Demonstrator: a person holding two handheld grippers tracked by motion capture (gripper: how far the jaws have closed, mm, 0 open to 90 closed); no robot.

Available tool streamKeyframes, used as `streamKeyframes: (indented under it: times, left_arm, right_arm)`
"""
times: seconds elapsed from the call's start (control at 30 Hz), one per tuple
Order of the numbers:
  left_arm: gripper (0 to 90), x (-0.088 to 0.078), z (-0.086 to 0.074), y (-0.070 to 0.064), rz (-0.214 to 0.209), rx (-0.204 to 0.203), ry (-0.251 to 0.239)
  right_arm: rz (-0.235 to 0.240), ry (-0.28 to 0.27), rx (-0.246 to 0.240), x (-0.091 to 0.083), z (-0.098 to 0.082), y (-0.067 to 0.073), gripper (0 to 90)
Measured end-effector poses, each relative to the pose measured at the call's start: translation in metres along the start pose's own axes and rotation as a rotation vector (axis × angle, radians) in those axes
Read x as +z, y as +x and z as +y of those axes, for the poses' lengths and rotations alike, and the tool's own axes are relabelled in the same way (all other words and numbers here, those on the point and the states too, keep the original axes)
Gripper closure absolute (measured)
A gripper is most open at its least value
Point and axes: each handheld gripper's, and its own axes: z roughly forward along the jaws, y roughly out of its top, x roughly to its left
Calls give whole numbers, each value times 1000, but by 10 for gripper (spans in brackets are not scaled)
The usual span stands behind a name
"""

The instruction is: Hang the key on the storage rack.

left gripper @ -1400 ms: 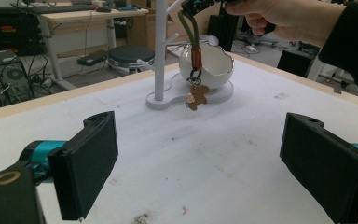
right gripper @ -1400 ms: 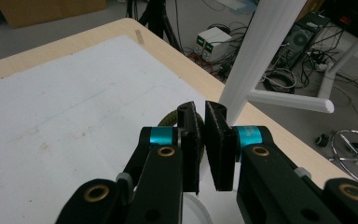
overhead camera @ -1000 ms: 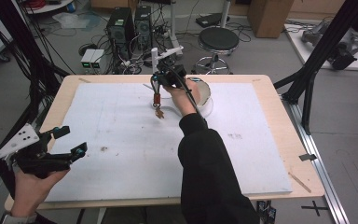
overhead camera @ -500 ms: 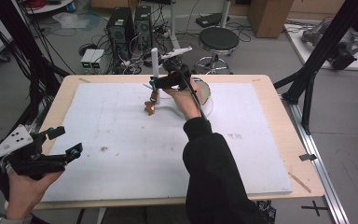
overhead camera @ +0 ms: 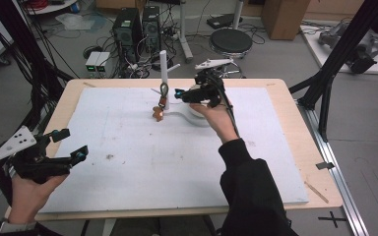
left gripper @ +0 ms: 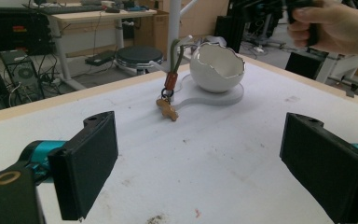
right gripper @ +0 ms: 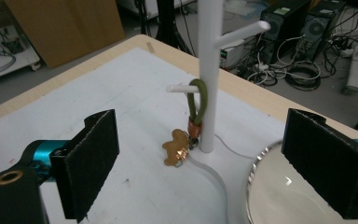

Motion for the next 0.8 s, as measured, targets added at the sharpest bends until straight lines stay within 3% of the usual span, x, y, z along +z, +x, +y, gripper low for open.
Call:
streamKeyframes:
  times: [0.13,0.27,0.47,0.6,0.67,0.7,0.77,0.8]
  left_arm:
    - [117,5,3,0,-9,14,-3]
    - [117,10,6,0,-24,21,-5]
    - [117,16,9,0,-38,27,-12]
    - [117,17,9,2,-28,17,-13]
    - [117,17,9,3,-19,11,-15]
    - [117,17,10,3,-19,9,-16]
    - [117,17,9,2,-20,14,-16]
    - [117,18,8,1,-30,25,-12]
  right_arm:
    - [-7,-47,33,-30,-14,-8,104]
    - [-25,-86,25,-61,-33,-11,104]
    - [-53,-50,-23,-104,-65,-17,104]
    - [-26,-33,-16,-134,-89,-26,104]
    - [-32,-57,-8,-158,-106,-36,104]
    - [-32,-57,-8,-158,-106,-36,104]
    - [9,-117,36,-172,-121,-43,104]
    - [39,-156,28,-182,-133,-51,104]
